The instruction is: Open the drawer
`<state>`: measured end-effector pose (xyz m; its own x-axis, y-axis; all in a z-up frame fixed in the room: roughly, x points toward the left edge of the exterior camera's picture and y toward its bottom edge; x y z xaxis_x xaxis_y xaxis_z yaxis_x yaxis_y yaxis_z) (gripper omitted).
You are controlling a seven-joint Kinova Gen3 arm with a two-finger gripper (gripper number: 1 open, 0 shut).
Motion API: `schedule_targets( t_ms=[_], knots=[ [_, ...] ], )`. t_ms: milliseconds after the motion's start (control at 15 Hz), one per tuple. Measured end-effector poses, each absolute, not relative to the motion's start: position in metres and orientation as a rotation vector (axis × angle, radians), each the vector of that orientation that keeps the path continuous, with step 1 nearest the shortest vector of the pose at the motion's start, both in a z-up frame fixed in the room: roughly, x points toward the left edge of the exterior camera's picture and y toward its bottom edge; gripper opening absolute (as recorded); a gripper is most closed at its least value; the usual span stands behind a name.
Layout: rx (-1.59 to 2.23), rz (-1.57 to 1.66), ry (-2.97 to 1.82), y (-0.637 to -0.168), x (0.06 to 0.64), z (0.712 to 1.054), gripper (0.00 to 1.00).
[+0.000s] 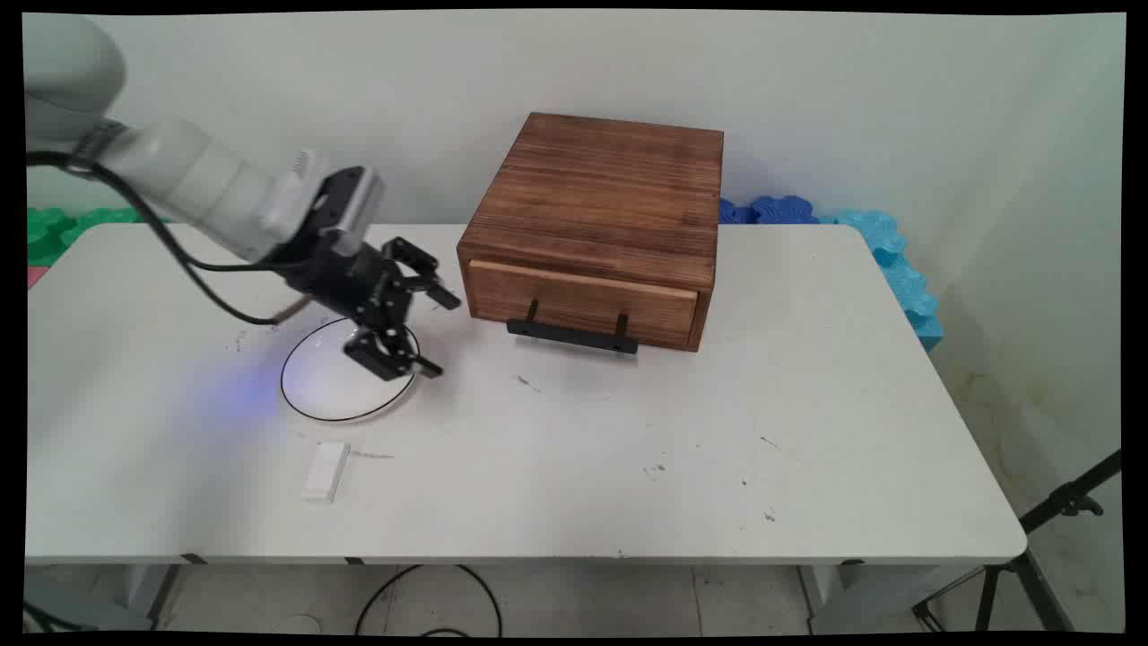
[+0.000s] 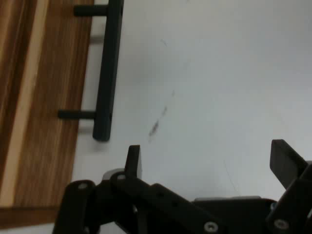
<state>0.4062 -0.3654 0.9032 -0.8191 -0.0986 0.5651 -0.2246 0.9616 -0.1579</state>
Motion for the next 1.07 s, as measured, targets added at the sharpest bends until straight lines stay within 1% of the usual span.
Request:
schedule_targets(
  t_ms=[533,1067],
  knots=[
    [0.262,0.334,-2.514,-0.392,0.350,0.882,1.00],
    [0.281,0.370,-2.519,-0.411,0.320,0.862,1.00]
  ],
)
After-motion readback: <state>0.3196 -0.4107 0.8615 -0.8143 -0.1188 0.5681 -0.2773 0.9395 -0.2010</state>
